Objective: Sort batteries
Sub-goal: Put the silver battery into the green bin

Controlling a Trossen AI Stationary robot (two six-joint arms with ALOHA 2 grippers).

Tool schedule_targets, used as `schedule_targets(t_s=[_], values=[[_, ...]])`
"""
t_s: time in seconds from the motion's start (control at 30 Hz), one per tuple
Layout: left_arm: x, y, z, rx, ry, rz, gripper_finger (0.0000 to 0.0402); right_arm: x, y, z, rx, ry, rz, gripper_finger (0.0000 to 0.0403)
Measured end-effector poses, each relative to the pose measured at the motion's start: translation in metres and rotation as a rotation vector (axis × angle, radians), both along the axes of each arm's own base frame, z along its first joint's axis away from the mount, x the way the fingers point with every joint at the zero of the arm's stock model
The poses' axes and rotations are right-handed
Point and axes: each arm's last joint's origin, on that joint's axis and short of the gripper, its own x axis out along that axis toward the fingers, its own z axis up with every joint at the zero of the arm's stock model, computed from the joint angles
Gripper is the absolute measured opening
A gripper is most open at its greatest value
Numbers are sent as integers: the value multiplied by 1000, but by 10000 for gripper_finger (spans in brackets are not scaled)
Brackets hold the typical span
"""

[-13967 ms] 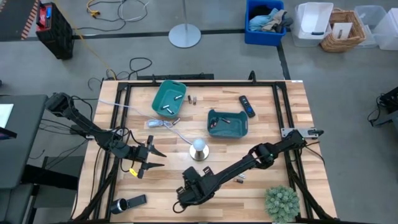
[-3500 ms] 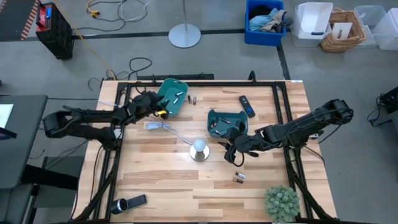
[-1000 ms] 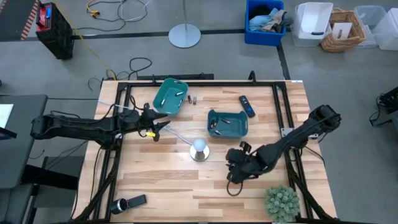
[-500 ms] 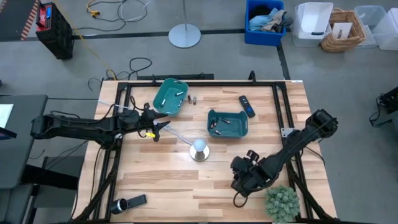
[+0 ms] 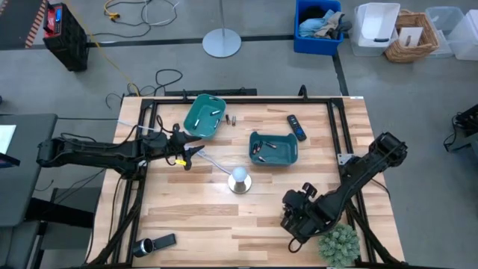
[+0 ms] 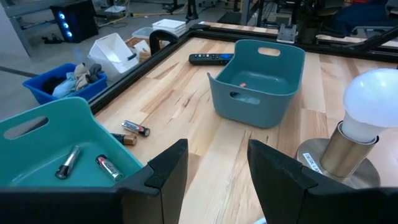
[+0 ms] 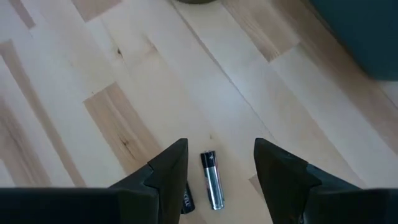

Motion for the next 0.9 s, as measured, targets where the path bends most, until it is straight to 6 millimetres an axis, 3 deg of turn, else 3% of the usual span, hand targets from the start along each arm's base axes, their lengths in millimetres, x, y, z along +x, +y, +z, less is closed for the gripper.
schedule_targets(t_s=[0.37,0.63,0.9], values=[[0,0,0,0,-1,-1,162,10,16,-31,-5,4,-6,202],[0,0,0,2,-2,-1,162,17,26,-37,45,-22,71,202],[0,0,0,-1,-2,0,162,11,29,-40,-9,48,167,205]])
